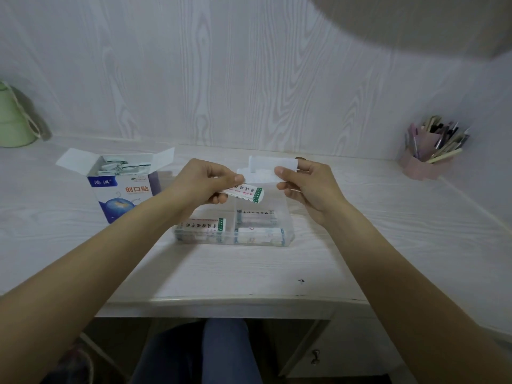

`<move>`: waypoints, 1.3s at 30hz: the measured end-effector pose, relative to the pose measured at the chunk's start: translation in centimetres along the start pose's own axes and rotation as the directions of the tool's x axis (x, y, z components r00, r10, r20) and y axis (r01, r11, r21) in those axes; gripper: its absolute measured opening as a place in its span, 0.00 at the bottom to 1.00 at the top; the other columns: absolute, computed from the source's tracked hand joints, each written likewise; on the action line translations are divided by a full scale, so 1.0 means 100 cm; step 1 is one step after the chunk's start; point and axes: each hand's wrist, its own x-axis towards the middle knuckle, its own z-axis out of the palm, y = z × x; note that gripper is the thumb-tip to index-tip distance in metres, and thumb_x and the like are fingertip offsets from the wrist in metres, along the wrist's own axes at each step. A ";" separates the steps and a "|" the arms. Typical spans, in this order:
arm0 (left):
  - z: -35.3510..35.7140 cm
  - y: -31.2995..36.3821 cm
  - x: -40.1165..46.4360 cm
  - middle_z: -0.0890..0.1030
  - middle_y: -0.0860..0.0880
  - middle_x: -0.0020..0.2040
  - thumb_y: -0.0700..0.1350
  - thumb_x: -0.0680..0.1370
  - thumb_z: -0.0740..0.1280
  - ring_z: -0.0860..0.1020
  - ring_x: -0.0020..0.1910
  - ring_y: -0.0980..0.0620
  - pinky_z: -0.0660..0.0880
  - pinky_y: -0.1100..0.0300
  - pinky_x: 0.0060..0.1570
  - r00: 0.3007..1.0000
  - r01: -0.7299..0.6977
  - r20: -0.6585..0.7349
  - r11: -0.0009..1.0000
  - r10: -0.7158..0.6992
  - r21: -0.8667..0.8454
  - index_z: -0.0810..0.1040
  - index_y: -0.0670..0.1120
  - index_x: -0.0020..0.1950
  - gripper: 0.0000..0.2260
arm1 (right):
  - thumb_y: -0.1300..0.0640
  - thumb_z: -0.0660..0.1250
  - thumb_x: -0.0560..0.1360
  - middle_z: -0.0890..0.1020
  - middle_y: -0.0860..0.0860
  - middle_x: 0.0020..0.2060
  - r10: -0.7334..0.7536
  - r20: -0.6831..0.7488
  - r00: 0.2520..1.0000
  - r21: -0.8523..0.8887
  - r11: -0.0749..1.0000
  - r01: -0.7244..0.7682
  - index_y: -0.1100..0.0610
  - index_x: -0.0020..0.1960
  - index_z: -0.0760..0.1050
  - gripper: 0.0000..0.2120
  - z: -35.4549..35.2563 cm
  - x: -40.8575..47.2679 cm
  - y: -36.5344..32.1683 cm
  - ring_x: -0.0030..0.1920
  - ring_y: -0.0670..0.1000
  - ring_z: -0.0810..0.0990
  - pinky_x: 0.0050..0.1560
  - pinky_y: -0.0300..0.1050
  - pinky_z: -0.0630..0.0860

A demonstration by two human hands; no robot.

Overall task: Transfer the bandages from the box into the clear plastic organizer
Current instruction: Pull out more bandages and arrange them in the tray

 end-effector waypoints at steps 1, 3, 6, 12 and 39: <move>0.000 0.000 0.001 0.80 0.52 0.37 0.42 0.74 0.71 0.69 0.21 0.59 0.72 0.71 0.30 1.000 0.003 -0.004 1.000 -0.003 -0.013 0.83 0.42 0.42 0.04 | 0.65 0.71 0.72 0.79 0.56 0.40 0.003 0.018 1.000 -0.018 1.000 -0.003 0.64 0.49 0.79 0.06 0.000 0.000 0.000 0.29 0.44 0.79 0.31 0.34 0.75; 0.000 0.000 0.002 0.80 0.54 0.35 0.42 0.73 0.71 0.68 0.22 0.60 0.73 0.71 0.29 1.000 -0.004 -0.012 1.000 0.003 -0.026 0.83 0.42 0.41 0.04 | 0.67 0.71 0.72 0.81 0.53 0.38 0.014 0.054 0.998 -0.062 0.998 -0.010 0.60 0.48 0.80 0.06 0.000 -0.001 0.000 0.29 0.44 0.79 0.32 0.34 0.75; 0.001 0.000 0.003 0.81 0.55 0.31 0.42 0.73 0.71 0.69 0.22 0.60 0.72 0.69 0.30 1.000 -0.015 0.006 1.000 0.015 -0.007 0.83 0.42 0.41 0.04 | 0.68 0.71 0.71 0.81 0.53 0.37 0.027 0.093 0.995 -0.143 0.990 -0.014 0.59 0.49 0.81 0.09 0.001 -0.002 -0.001 0.29 0.44 0.78 0.32 0.34 0.75; 0.001 -0.005 0.006 0.74 0.48 0.26 0.40 0.73 0.72 0.70 0.21 0.57 0.70 0.65 0.29 0.999 -0.044 -0.026 0.995 0.047 0.086 0.81 0.44 0.35 0.06 | 0.64 0.63 0.78 0.81 0.55 0.45 0.105 0.197 0.975 -0.096 0.991 -0.087 0.61 0.54 0.79 0.08 0.002 -0.002 -0.001 0.32 0.44 0.80 0.33 0.33 0.75; -0.012 -0.011 0.017 0.80 0.50 0.34 0.41 0.74 0.71 0.73 0.22 0.59 0.71 0.68 0.28 0.940 -0.187 -0.284 0.982 0.189 0.037 0.83 0.44 0.44 0.02 | 0.70 0.64 0.73 0.81 0.51 0.53 -0.004 0.149 0.989 -0.772 0.624 0.119 0.56 0.51 0.82 0.14 0.017 0.014 0.026 0.50 0.46 0.76 0.31 0.24 0.66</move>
